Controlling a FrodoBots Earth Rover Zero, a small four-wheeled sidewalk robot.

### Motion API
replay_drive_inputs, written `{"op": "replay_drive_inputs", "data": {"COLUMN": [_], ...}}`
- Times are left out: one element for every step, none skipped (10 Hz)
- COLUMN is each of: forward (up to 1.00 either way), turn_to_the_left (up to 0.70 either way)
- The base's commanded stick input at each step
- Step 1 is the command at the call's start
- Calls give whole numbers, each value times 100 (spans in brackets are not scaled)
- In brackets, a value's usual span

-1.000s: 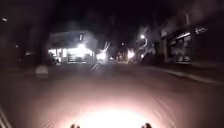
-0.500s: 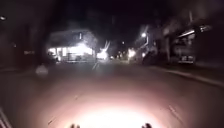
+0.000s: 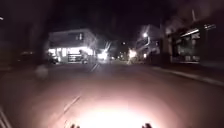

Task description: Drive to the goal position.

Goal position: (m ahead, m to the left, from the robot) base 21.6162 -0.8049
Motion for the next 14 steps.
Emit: {"op": "replay_drive_inputs", "data": {"forward": [70, 70, 70, 70, 70, 70, 70, 70, 70, 70, 70, 70, 70, 70], "turn_to_the_left": [0, 0, 0, 0, 0, 0, 0, 0, 0, 0, 0, 0, 0, 0]}}
